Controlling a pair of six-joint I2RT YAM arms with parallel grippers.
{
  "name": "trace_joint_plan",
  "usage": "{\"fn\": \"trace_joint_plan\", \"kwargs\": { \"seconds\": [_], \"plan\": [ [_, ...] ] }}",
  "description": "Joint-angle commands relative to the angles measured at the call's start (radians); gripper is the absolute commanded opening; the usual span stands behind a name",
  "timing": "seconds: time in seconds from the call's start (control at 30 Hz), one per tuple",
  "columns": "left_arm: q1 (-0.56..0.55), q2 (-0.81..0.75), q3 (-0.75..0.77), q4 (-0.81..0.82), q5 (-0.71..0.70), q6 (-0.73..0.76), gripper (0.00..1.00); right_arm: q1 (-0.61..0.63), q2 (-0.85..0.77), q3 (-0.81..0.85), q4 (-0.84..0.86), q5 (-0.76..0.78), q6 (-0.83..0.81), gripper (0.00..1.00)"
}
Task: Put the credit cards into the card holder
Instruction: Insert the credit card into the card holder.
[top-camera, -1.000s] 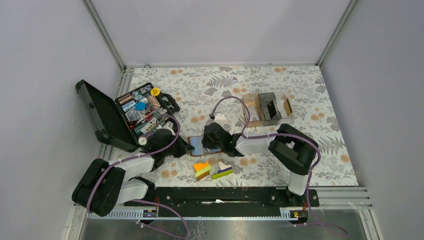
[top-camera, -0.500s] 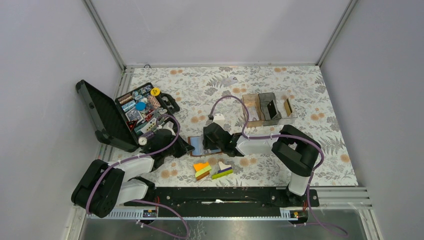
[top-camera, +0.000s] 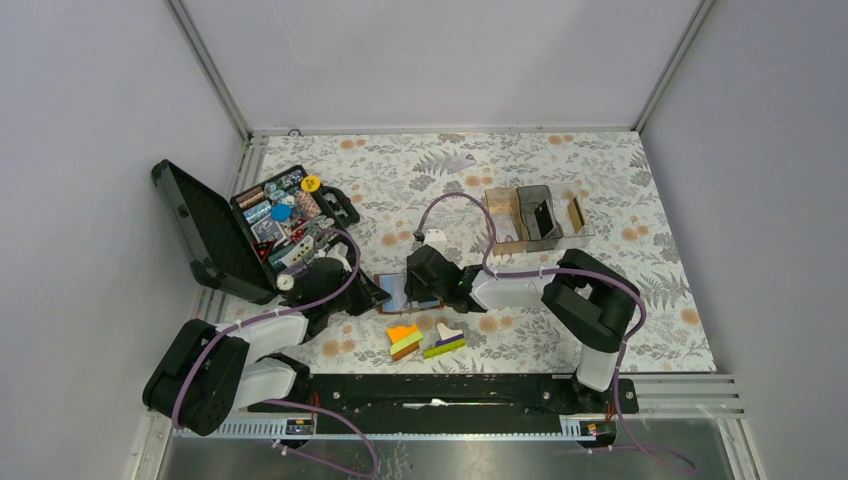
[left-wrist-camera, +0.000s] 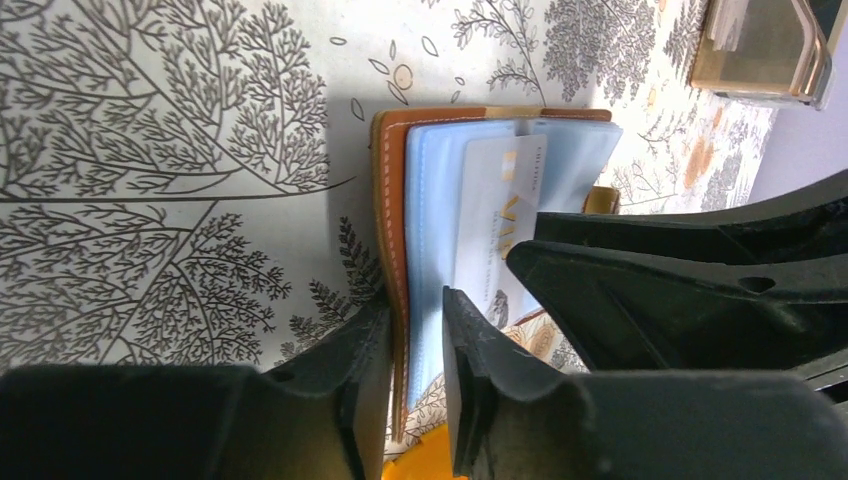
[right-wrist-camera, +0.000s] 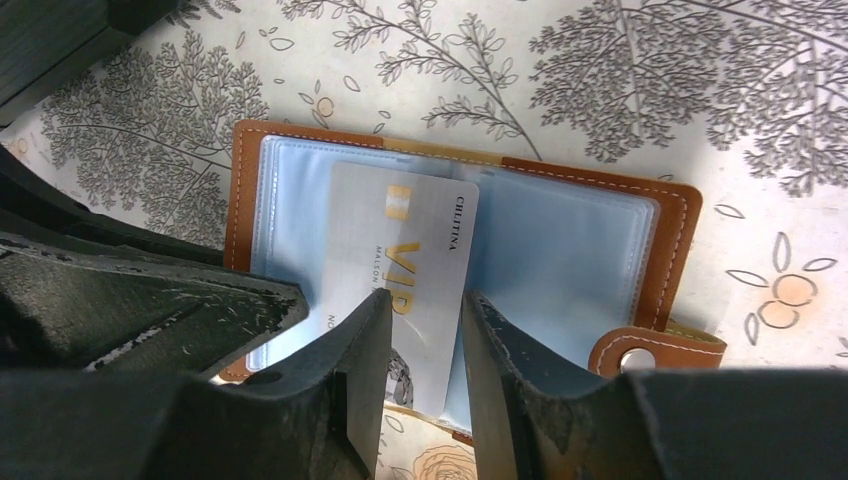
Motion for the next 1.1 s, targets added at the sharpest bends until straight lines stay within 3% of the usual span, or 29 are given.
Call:
{"fn": "trace_joint_plan", "kwargs": {
  "seconds": [0.0,0.7,1.07],
  "plan": [
    [0.001,-0.018,0.020,0.022,0.033,0.031,0.28,0.022,0.033,0.050,-0.032,-0.046,0.020,0.39],
    [0.001,-0.008,0.016,0.074,0.095,0.046,0.30,0.027,0.044,0.075,0.058,-0.151,0.098,0.42],
    [0.001,-0.028,0.010,0.077,0.113,0.070,0.27,-0.010,0.041,0.049,0.103,-0.206,0.168,0.30]
  ]
}}
